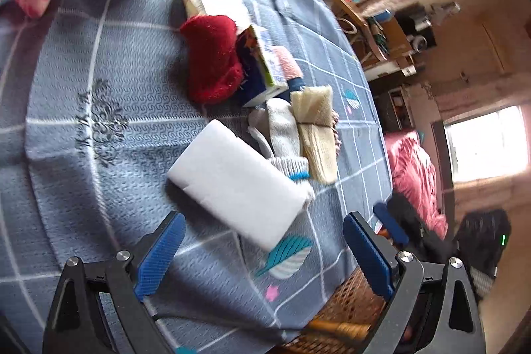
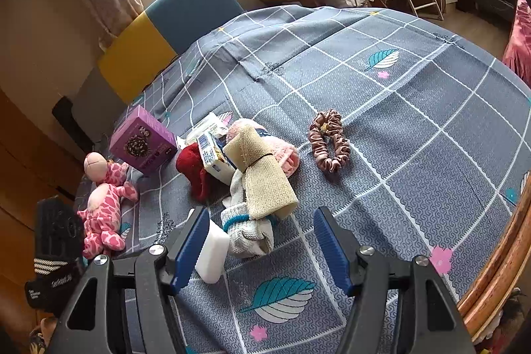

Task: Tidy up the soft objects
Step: 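Reach the left gripper to the white sponge block and grasp it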

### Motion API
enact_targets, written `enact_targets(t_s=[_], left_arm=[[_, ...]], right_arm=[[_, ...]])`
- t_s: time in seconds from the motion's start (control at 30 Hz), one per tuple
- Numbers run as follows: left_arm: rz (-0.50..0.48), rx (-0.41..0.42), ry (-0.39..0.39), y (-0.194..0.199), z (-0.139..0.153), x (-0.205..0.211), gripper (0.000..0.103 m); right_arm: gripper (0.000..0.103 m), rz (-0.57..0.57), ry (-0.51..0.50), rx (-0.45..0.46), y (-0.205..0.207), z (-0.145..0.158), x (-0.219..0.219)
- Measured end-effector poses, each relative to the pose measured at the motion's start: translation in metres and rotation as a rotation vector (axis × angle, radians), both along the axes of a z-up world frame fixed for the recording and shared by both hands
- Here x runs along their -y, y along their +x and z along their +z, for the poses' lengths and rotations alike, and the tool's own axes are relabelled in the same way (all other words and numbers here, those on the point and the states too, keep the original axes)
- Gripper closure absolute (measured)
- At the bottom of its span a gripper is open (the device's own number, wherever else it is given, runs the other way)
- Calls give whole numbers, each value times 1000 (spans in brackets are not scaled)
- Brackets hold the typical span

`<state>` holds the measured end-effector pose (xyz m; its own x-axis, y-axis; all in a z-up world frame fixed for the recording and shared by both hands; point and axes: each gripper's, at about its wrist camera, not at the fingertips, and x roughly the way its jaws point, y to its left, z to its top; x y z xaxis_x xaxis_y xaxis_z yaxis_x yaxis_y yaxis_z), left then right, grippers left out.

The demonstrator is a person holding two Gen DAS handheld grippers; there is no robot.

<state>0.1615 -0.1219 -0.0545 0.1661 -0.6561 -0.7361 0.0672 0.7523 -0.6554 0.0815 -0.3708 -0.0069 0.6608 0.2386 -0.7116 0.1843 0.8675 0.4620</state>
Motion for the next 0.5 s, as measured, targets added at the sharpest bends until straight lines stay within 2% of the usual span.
enact_targets(t_s=[0.17,0.33,0.4,0.43,0.47,0.5], left_arm=[[129,-163,-48,13,-23,1,6],[197,-210,-12,19,-26,6,8],[208,-213,8,21,-26,12,14],[202,-201,25,24,-26,15,22],[182,-182,54,24,-24,19,36],[162,-168,66,23,-25,23,38]], right_arm=[[35,26,24,15,0,0,-1],[35,18,52,29,-3,-1,3],[35,8,58,34,-4,0,4],[35,8,62,38,-5,0,5],[35,10,65,39,-5,0,5],[35,10,66,38,-5,-1,5]])
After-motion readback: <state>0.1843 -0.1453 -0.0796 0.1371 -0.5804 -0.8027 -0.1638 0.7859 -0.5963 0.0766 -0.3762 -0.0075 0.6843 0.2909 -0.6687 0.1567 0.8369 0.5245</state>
